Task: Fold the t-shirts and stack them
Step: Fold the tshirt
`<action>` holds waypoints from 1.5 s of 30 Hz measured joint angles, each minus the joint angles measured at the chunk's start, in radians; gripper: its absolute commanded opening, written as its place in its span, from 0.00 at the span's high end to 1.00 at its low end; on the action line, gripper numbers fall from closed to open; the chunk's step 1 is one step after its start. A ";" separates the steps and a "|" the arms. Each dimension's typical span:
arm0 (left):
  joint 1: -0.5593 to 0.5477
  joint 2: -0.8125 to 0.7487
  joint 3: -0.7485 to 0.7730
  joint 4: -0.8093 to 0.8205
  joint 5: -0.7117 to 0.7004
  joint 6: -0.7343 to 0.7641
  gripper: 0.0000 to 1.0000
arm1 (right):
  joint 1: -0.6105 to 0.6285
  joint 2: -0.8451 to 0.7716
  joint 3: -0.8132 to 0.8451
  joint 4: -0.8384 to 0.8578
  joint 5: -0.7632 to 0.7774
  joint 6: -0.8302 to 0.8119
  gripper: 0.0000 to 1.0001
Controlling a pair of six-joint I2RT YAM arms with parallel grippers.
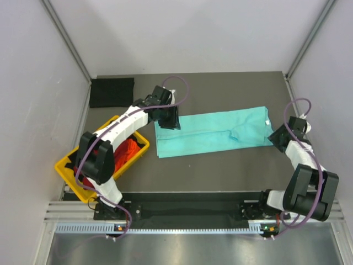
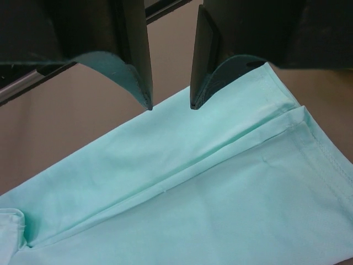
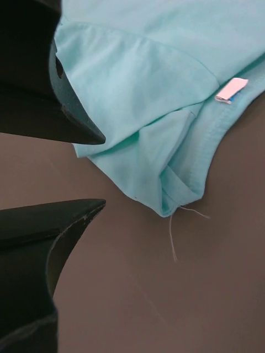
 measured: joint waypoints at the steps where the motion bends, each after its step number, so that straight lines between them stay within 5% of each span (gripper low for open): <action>1: 0.001 -0.005 0.000 0.000 0.008 0.000 0.61 | -0.011 0.002 -0.006 0.007 0.000 0.000 0.54; 20: 0.002 -0.043 0.000 -0.003 0.015 0.000 0.61 | -0.089 0.164 -0.053 0.230 -0.069 0.022 0.61; 29: 0.002 -0.043 0.002 -0.006 -0.023 0.013 0.61 | -0.097 0.258 -0.019 0.328 -0.097 0.042 1.00; 39: 0.009 -0.023 0.074 -0.016 -0.162 0.024 0.59 | -0.100 0.554 0.251 0.425 -0.248 0.064 1.00; 45: 0.066 0.118 0.171 -0.023 -0.194 0.058 0.58 | -0.080 0.803 0.575 0.412 -0.358 0.074 1.00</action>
